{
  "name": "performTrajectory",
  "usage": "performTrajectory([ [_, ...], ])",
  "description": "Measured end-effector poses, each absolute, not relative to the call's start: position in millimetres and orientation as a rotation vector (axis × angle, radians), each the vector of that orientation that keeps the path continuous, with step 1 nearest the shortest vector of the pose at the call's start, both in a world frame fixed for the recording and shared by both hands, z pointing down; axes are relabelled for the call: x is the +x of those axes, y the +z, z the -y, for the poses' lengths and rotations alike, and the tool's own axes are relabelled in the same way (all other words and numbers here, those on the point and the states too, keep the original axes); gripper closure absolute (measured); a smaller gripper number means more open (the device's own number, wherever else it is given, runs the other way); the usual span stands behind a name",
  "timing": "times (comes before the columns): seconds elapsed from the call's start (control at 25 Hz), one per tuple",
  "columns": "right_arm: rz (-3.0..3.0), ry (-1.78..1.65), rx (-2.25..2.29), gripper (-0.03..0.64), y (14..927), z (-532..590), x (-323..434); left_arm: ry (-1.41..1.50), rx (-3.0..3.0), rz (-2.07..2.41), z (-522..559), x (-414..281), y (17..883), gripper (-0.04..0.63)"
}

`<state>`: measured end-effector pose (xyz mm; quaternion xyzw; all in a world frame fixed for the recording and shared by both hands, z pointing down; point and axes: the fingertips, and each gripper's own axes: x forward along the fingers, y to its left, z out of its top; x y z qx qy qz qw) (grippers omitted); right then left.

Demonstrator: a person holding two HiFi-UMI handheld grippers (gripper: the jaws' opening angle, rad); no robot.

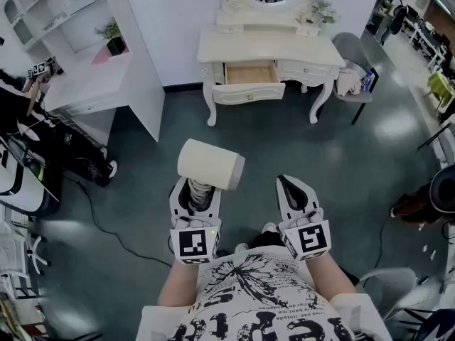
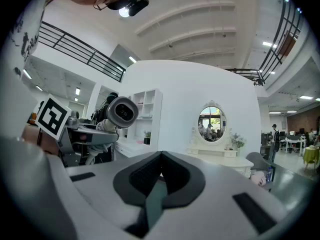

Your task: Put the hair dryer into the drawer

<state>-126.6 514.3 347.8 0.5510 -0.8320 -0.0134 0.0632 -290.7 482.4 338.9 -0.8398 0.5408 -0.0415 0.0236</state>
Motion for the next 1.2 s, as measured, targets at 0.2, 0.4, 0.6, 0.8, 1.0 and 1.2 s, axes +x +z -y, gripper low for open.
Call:
performTrajectory([
  [0.2, 2.511, -0.029, 1.678, 0.600, 353, -509, -129, -0.119, -2.594, -1.683, -476, -295, 341, 0.336],
  [0.4, 2.526, -0.031, 1.677, 0.600, 352, -501, -130, -0.117, -2.592, -1.690, -469, -297, 341, 0.336],
  [0.6, 2.542, -0.036, 1.672, 0.600, 352, -489, -133, -0.115, -2.592, -1.702, -460, -300, 344, 0.336],
  [0.8, 2.545, -0.030, 1.646, 0.600, 355, -480, -138, -0.122, -2.589, -1.722, -452, -304, 348, 0.336],
  [1.0, 2.543, -0.005, 1.636, 0.600, 353, -459, -132, -0.149, -2.591, -1.747, -432, -303, 347, 0.336],
  [1.2, 2.552, 0.013, 1.618, 0.600, 360, -429, -118, -0.152, -2.580, -1.773, -406, -292, 349, 0.336],
])
